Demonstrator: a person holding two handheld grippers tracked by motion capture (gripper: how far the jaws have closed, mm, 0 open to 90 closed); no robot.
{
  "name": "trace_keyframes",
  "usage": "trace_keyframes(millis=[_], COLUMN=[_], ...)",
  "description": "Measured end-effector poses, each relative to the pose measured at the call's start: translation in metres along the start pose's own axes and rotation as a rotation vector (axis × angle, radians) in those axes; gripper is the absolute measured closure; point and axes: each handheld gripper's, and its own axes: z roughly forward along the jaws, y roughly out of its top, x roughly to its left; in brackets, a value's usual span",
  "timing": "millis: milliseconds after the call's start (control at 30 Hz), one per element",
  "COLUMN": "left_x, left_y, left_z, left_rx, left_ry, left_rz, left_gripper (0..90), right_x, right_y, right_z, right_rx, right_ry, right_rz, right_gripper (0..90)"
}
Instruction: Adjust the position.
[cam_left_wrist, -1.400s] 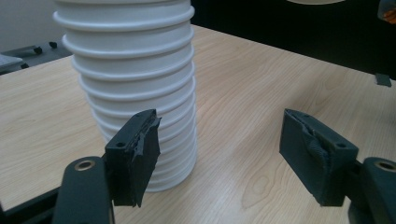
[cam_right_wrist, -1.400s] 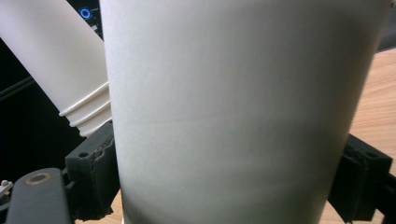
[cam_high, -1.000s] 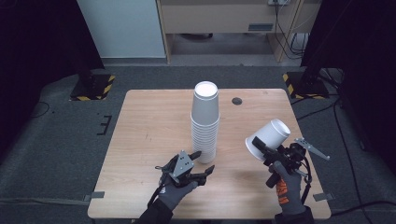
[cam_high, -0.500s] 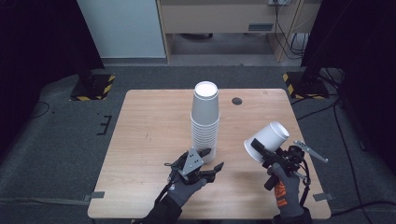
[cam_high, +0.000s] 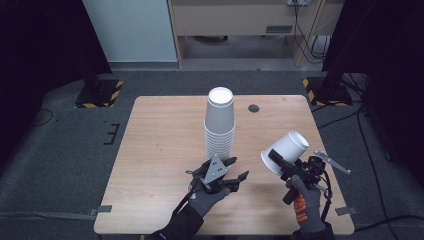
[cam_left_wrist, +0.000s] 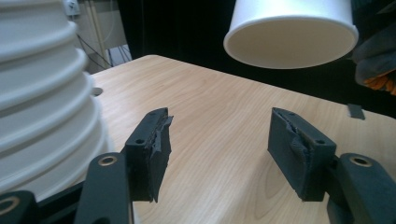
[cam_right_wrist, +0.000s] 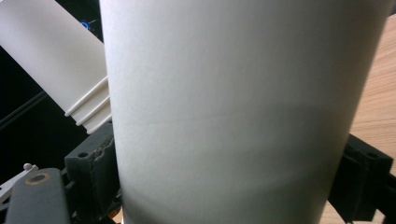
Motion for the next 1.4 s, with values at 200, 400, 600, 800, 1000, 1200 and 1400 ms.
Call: trace_keyframes(millis=[200, 400, 600, 800, 1000, 1200, 1400], left_x=[-0.001, 0.000, -0.001, -0.002, -0.003, -0.008, -0.011], left_y=[0.005, 0.011, 0.011, 0.011, 0.013, 0.018, 0.019], left_z=[0.010, 0.022, 0.029, 0.037, 0.045, 0.055, 0.061], left_rx=[0.002, -0.011, -0.022, -0.047, -0.049, -0.059, -0.069], left_ry=[0.006, 0.016, 0.013, 0.005, 0.005, 0.000, 0.000], left_rz=[0.014, 0.017, 0.019, 0.009, 0.002, 0.002, 0.005], left_gripper=[38.4, 40.2, 42.2, 42.8, 45.4, 46.7, 48.0], right_x=[0.000, 0.000, 0.000, 0.001, 0.001, 0.001, 0.001], right_y=[0.000, -0.001, -0.002, -0.002, -0.004, -0.005, -0.006], right_z=[0.001, 0.001, 0.002, 0.003, 0.005, 0.006, 0.006], right_rx=[0.004, 0.009, 0.018, 0.024, 0.031, 0.033, 0.036], right_ry=[0.004, 0.012, 0.019, 0.021, 0.022, 0.028, 0.032], right_rz=[0.003, 0.007, 0.013, 0.015, 0.015, 0.021, 0.026], right_gripper=[13.5, 13.6, 13.6, 13.6, 13.6, 13.5, 13.5])
